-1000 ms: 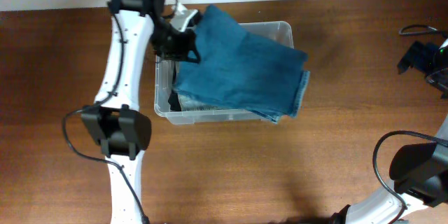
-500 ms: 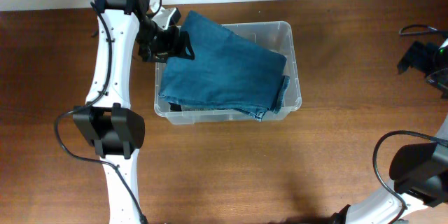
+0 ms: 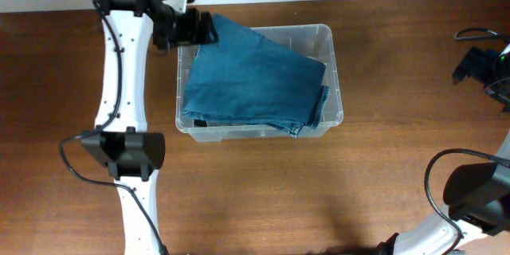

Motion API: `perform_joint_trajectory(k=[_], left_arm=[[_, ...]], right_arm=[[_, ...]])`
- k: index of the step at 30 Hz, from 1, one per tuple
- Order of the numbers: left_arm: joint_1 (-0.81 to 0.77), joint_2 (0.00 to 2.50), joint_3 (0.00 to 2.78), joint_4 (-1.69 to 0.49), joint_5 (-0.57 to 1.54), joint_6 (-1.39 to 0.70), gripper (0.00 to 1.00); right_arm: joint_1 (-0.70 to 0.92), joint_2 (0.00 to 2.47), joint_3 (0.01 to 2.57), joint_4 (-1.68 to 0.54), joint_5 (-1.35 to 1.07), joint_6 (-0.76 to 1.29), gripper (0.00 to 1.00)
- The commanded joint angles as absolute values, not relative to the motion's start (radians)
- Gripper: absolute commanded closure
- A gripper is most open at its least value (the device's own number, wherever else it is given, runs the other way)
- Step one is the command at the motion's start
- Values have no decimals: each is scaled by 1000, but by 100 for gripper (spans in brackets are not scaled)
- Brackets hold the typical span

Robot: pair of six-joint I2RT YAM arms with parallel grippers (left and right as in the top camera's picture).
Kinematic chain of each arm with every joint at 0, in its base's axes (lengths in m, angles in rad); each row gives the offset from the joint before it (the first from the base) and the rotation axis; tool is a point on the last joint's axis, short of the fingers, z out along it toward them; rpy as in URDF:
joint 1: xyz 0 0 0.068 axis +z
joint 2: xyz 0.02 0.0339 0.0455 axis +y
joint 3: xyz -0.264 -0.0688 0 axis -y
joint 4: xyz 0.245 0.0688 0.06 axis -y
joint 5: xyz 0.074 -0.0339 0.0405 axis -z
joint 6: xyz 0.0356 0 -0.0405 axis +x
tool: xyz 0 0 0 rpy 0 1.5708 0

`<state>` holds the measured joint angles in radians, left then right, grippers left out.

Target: Pack container

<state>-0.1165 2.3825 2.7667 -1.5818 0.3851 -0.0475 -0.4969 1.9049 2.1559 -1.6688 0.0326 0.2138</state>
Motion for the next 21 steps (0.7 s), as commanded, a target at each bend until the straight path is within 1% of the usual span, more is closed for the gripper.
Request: perform_joint_trajectory(k=[1,3,5,7,8,10,11,14,15,18,19,21], left_arm=[[-133,2381,2807,-1590,306,-50,16],[-159,2387,2801,-1592,306,-1,20],[-185,2398,2801,-1602,302,16,22],[-212,2412,2801,-1610,265,15,23],[-231,2426,2801,-1609,222,15,26],[-261,2455,2800,-1594,179,17,28],[-270,2466,2800,-1579,175,24,34],[-279,2490,2800,-1529,159,42,43],[-279,2502,2800,-1509,136,41,48],[-276,2520,2800,-1468,64,43,53],[-275,2524,2799,-1460,51,43,62],[-272,2542,2798,-1460,45,43,74]], right_arm=[[-498,1905,2154,-1668,30,225,1],[-498,1905,2154,-1668,30,225,2],[-498,1905,2154,-1668,30,225,2],[-498,1905,2154,-1668,30,225,2],[-498,1905,2154,-1668,30,225,2],[-498,1905,2154,-1668,30,225,2],[-498,1905,2154,-1668,30,225,2],[-498,1905,2154,-1668,30,225,2],[-498,1905,2154,-1668,30,225,2],[-498,1905,2154,-1668,30,225,2],[-498,1905,2154,-1668,30,225,2],[-498,1905,2154,-1668,30,225,2]])
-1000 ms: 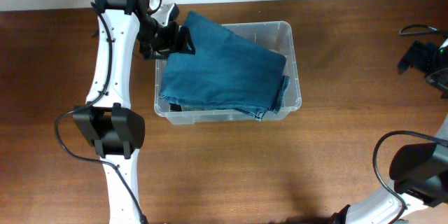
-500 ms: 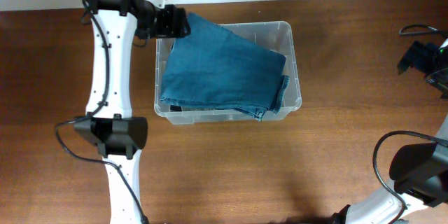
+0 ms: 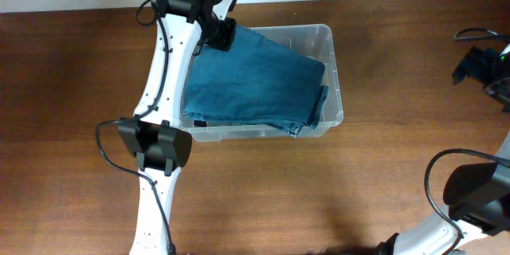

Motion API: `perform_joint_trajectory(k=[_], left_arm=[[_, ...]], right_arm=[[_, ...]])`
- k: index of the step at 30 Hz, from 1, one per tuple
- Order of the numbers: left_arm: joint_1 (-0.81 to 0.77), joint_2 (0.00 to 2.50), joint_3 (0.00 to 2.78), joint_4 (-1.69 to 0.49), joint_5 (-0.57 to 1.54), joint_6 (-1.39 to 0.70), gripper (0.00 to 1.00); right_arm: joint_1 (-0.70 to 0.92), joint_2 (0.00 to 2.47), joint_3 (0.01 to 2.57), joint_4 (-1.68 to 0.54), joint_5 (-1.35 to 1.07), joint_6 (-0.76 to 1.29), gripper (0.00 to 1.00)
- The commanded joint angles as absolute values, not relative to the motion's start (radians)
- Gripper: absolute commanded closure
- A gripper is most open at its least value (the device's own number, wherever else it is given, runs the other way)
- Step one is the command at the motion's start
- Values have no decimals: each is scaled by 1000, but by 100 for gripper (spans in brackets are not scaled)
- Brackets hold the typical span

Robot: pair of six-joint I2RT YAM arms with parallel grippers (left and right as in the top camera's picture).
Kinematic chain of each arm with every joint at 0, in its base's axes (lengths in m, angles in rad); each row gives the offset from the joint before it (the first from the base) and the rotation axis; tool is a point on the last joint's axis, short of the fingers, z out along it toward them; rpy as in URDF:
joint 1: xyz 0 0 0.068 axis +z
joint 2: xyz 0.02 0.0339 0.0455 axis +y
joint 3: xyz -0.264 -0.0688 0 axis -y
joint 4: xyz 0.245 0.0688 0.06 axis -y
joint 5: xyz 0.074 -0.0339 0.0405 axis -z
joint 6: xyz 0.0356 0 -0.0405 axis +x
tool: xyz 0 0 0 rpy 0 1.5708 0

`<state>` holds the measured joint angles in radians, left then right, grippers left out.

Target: Pack container

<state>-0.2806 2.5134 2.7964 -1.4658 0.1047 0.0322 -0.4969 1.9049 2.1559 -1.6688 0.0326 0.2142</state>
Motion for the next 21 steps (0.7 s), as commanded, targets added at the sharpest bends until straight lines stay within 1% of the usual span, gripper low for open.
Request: perform_joint_trajectory(k=[1,2,4,6,9,10,13,21], left_arm=[[-271,2551,2798,-1467,45,43,76],[-271,2576,2798,-1509,44,42,81],[-271,2603,2798,-1567,44,38,85],[-271,2622,2798,-1628,43,33,92],[-271,2638,2798,-1687,36,-33,94],[-271,2640,2794,-1688,41,-56,98],[-278,2640,2788,-1688,59,-109,99],[-279,2637,2800,-1681,41,-112,98]], right_arm=[[-498,1905,2154,-1668,30,225,2],[-498,1905,2154,-1668,30,225,2],[-498,1905,2154,-1668,30,225,2],[-498,1905,2154,-1668,30,225,1],[-498,1905,2154,-1668,30,225,1],[-498,1905,2154,-1668,30,225,2],[-498,1905,2154,-1668,30,225,2],[-498,1905,2154,-1668,30,225,2]])
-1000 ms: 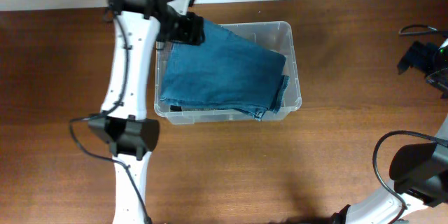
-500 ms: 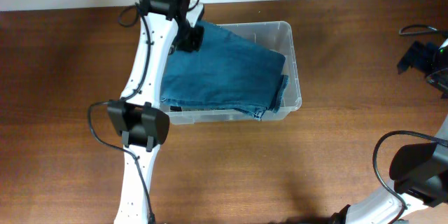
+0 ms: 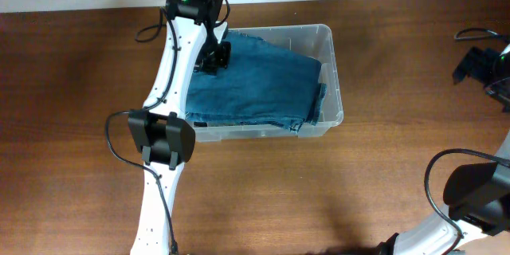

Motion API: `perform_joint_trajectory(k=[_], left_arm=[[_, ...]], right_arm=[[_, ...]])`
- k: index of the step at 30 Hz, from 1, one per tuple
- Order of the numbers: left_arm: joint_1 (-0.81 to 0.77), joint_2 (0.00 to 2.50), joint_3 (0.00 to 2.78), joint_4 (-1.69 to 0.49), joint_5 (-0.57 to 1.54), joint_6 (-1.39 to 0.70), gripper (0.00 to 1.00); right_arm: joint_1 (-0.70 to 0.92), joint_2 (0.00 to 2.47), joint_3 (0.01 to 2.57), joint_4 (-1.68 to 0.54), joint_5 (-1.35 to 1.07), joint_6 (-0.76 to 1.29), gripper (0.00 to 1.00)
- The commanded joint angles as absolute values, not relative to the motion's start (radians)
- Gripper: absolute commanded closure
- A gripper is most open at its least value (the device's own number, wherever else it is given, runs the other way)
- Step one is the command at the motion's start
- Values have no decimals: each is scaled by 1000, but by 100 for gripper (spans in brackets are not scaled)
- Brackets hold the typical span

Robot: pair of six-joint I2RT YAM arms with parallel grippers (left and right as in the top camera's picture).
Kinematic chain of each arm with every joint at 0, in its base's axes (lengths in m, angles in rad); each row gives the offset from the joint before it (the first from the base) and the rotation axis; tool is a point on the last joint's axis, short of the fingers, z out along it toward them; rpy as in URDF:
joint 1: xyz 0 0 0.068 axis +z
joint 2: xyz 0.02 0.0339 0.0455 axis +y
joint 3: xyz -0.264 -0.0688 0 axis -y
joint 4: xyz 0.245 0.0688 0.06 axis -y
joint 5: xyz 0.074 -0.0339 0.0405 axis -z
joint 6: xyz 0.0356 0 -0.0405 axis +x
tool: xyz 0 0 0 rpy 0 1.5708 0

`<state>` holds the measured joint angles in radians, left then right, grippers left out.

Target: Pack container

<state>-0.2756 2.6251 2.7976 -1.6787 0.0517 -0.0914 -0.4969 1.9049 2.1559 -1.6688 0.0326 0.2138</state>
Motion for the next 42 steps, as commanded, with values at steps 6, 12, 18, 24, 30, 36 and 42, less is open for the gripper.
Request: perform_joint_trajectory(k=[6,12,18,24,30,36,42], left_arm=[[-266,2637,3113,-1609,-22,-112,98],[-268,2634,3116,-1518,-6,-112,99],[-268,2675,3073,-1518,4,-112,99],[-266,2707,3031,-1520,3,-112,99],[-266,2772,3030,-1518,4,-112,99],[-266,2828,3030,-1538,3,-112,99],[-266,2758,3051,-1538,-1,-55,99]], right_arm=[[-498,1905,2154,-1668,30,225,2],[-498,1905,2154,-1668,30,225,2],[-498,1905,2154,-1668,30,225,2],[-498,1905,2154,-1668,30,225,2],[-498,1905,2154,-1668,30,225,2],[-498,1905,2154,-1668,30,225,1],[-498,1905,2154,-1668,30,225,1]])
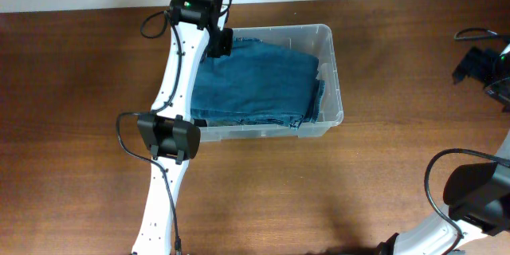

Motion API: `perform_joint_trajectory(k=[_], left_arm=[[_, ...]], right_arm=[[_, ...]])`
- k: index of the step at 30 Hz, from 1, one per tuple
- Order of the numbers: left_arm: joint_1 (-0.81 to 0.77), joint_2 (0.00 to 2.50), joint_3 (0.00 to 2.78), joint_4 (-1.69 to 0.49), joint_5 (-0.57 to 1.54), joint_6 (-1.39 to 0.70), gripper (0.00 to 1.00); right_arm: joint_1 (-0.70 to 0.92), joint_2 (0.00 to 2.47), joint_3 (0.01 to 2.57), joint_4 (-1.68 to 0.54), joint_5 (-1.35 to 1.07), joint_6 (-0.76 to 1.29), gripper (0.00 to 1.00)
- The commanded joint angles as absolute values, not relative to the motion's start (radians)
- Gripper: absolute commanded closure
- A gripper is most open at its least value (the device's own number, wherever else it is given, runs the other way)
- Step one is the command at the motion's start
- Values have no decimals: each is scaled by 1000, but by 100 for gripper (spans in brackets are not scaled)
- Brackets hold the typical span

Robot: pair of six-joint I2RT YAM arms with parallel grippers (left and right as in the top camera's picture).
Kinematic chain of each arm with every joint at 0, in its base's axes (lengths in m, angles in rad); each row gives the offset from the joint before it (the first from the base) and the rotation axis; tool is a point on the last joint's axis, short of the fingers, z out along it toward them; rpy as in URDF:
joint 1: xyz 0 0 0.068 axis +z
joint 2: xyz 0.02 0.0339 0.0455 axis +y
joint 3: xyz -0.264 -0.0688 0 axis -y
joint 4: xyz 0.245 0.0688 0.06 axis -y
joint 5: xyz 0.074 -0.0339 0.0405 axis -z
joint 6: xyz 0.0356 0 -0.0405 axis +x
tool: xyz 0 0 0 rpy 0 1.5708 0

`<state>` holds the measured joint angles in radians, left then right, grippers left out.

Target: Pack container

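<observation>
A clear plastic container (335, 72) stands at the back middle of the table. Folded blue jeans (259, 80) lie inside and fill most of it, with a fold edge along the right side. My left gripper (221, 41) hangs over the jeans' back-left corner, just inside the container's back wall; its jaws point down and their state is hidden from above. My right gripper (472, 65) rests far off at the right table edge, away from the container.
A black cable (474, 33) lies near the right arm at the back right. The left arm's elbow (167, 137) hangs over the container's front-left corner. Brown tabletop (319, 199) stretches in front of the container.
My left gripper has moved from the jeans' left part, deeper in the container, back toward the back-left corner. The jeans lie about the same, slightly flatter. The right arm is unchanged.
At first my left gripper was at the back-left rim, with a corner of the jeans sticking out over it. Then the gripper was over that corner, then on the jeans inside the container. Now the jeans lie wholly within the walls.
</observation>
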<state>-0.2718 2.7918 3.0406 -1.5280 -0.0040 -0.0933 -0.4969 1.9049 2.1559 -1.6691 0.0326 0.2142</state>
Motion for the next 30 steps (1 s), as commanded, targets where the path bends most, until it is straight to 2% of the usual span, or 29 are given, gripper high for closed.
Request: perform_joint_trajectory(k=[1,5,8,10,17,22,30], left_arm=[[-266,2735,3058,-1536,-1,-56,99],[-272,2574,3101,-1550,16,-103,99],[-291,2502,3101,-1627,126,-112,99],[-331,2489,3092,-1688,190,-103,99],[-494,2489,2926,-1688,432,-105,98],[-650,2489,2787,-1688,377,-105,98],[-682,2489,2498,-1686,267,-106,99]], right_arm=[[-498,1905,2154,-1668,30,225,2],[-498,1905,2154,-1668,30,225,1],[-498,1905,2154,-1668,30,225,2],[-498,1905,2154,-1668,30,225,2],[-498,1905,2154,-1668,30,225,2],[-498,1905,2154,-1668,30,225,2],[-498,1905,2154,-1668,30,225,2]])
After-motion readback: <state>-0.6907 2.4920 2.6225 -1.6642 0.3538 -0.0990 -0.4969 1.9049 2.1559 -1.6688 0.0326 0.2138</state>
